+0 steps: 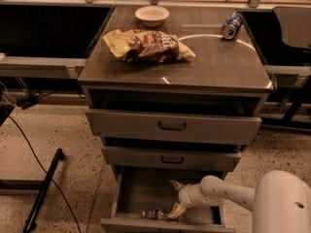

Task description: Pick water bottle from bottom drawer and place on counter

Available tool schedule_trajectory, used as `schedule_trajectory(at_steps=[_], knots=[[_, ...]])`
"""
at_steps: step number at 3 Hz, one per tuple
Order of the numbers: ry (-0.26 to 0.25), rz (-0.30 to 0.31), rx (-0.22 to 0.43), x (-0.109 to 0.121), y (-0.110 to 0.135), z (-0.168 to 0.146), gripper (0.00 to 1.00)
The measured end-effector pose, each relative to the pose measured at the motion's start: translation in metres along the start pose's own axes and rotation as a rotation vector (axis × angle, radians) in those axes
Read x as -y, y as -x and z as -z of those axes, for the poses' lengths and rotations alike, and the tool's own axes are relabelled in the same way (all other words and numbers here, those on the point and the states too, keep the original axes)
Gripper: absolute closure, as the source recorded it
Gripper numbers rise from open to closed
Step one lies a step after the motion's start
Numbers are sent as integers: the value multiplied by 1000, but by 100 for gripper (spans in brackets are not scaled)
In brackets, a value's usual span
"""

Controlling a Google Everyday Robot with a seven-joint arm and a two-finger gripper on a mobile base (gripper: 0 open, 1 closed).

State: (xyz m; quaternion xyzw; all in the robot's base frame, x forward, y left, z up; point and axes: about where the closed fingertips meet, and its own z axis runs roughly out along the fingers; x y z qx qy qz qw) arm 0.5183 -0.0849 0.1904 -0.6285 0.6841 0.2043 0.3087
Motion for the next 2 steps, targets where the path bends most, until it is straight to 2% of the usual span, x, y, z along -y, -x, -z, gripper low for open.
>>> schedule_trajectory(at_steps=[1,2], knots=[[10,19,-15,-2,-12,-9,13],[20,42,-36,-2,-23,-20,17]])
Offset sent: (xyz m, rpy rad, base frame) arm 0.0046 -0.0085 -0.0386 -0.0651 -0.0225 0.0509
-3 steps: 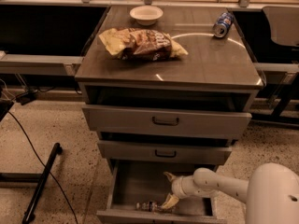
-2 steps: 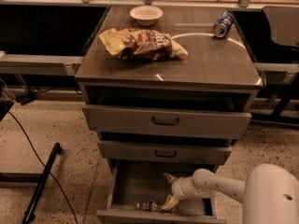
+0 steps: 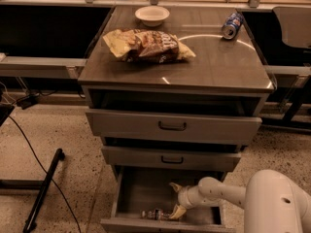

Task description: Pick water bottle from bottom drawer and place on counter

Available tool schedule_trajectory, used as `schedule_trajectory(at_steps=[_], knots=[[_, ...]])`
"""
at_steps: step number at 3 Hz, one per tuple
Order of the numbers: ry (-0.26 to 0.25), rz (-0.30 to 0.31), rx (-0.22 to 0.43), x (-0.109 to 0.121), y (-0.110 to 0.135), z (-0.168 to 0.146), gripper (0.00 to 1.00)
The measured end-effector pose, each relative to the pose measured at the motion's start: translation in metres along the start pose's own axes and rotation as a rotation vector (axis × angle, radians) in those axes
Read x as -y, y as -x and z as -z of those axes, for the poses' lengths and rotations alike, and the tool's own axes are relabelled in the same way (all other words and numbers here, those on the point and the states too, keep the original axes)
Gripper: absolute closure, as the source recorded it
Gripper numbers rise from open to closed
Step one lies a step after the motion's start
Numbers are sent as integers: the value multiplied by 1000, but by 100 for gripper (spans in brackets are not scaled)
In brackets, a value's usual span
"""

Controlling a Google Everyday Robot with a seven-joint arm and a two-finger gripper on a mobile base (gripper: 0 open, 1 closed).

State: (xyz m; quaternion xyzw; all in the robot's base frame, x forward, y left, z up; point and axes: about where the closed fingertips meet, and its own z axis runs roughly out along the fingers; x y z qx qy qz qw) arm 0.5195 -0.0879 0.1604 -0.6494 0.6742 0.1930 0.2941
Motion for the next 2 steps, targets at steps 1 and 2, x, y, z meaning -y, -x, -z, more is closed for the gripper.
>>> schedule_trajectory(at_steps=[1,2], knots=[[7,8,-10,1,-4,-6,26],[19,13,-17,2,-10,-12,24]])
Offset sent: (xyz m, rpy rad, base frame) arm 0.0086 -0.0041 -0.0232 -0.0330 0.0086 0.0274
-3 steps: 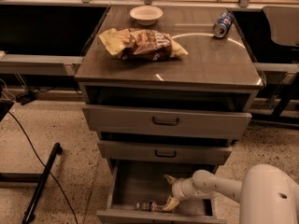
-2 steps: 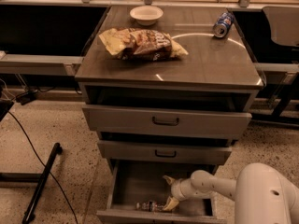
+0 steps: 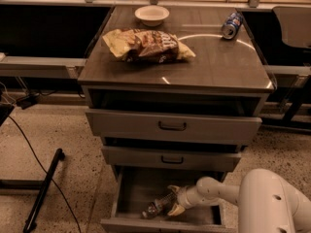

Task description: Pick water bottle from bottom drawer and place on counter

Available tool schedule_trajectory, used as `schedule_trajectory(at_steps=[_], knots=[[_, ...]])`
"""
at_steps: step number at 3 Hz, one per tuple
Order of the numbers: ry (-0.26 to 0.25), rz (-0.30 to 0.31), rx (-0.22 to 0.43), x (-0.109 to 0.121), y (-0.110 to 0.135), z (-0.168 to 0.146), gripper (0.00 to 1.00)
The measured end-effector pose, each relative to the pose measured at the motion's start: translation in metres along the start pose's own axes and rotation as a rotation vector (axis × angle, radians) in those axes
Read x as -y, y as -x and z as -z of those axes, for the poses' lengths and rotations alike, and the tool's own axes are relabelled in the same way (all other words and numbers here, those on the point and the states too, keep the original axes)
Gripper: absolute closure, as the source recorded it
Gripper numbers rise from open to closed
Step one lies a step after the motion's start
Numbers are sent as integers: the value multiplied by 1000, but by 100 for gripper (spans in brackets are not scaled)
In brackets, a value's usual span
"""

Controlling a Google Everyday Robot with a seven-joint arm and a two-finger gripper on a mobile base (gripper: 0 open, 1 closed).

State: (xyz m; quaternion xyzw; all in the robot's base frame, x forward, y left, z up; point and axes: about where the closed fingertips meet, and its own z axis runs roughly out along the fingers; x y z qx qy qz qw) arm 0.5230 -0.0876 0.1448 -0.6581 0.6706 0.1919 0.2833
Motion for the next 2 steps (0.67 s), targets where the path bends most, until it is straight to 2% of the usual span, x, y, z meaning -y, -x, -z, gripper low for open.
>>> schedule_trajectory(at_steps=[2], knots=[[19,8,-20,-1,-7,-8,24]])
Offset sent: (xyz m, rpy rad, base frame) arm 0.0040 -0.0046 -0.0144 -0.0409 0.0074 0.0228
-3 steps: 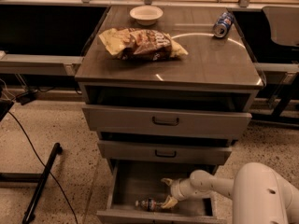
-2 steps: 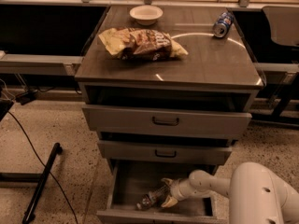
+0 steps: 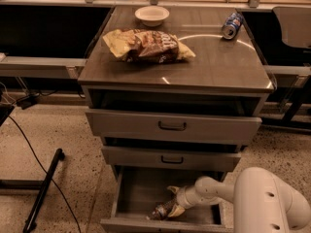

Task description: Pick water bottle from bottom drawer and place on counter

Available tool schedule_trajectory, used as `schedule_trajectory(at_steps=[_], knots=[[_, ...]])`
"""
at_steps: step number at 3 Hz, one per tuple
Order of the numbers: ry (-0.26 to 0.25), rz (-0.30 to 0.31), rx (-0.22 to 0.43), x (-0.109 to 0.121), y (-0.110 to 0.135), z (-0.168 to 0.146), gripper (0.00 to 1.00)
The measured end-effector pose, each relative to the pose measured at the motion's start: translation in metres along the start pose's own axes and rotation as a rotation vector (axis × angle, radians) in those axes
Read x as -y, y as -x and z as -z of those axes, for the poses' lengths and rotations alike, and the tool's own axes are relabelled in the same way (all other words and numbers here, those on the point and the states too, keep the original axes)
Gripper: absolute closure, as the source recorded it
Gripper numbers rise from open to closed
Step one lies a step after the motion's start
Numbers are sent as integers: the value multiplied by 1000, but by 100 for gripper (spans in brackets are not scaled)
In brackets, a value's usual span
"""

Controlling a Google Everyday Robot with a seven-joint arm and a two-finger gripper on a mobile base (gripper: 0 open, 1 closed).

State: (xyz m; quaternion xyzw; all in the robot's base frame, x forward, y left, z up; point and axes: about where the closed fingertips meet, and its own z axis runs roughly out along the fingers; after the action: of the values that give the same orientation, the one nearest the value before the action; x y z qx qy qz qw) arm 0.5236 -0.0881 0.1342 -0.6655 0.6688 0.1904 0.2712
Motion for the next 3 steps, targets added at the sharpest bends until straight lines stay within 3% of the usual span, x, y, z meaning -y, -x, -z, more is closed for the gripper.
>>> schedule_trajectory(at_steps=[2,3], knots=[[27,54,-18,-4,1,-7,27],[53,77,-7,-5,2,-10,54]])
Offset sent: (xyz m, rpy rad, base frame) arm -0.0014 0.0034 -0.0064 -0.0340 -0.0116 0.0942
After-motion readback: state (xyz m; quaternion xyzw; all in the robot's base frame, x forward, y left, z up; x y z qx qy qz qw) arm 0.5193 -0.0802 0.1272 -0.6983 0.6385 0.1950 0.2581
